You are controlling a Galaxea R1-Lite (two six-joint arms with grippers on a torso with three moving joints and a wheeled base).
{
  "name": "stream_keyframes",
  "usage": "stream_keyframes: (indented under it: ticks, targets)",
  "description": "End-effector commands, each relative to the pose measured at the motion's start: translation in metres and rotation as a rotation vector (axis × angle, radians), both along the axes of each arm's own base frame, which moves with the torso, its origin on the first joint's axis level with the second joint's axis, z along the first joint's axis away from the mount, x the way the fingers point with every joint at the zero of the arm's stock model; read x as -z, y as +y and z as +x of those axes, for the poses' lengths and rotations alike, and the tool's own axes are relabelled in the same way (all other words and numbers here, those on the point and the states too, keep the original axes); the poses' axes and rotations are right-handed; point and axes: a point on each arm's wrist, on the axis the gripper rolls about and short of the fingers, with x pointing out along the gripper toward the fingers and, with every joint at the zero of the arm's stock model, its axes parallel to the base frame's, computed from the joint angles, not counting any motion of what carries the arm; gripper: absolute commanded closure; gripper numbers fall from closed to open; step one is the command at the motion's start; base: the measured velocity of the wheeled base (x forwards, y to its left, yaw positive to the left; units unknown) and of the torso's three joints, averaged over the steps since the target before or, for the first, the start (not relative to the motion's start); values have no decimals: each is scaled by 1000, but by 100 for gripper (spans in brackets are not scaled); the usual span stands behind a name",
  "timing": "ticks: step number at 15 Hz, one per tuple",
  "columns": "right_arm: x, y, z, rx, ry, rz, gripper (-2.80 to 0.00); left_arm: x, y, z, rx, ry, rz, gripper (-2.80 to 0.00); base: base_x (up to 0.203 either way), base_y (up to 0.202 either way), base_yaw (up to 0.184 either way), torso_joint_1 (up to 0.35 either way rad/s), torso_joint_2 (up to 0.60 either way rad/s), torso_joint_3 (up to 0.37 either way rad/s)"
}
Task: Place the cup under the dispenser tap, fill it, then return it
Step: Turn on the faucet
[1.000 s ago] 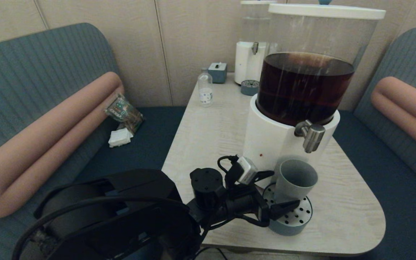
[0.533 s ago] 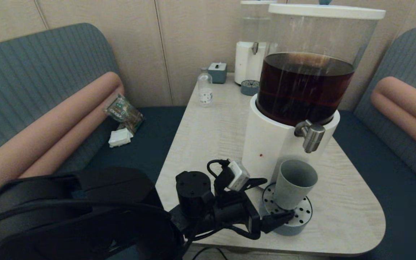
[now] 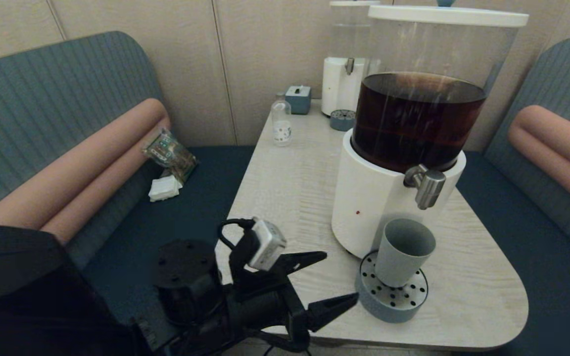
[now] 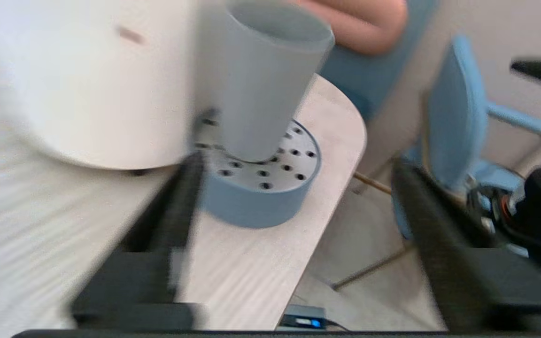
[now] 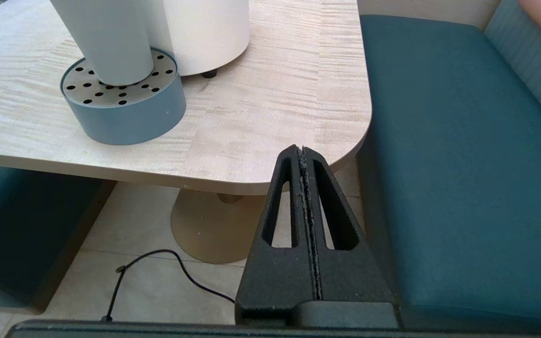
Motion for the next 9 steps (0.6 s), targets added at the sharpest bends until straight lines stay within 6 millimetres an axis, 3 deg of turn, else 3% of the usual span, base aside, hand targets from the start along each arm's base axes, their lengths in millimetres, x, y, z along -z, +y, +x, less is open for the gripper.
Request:
stream_keyframes:
  ticks: [1,5,9]
  targets:
    - [0,0,0,0,-2,0,0,-32,29,-17,-51,-69,-66,0,0,0,0,0,0,0]
    - [0,0,0,0,-1,0,0,-68,88,-31,-304,-141,-184,0,0,0,0,0,0,0]
    - [0,0,0,0,0,0,0,-78,139,-49,-577,-180,-241,0,0,0,0,0,0,0]
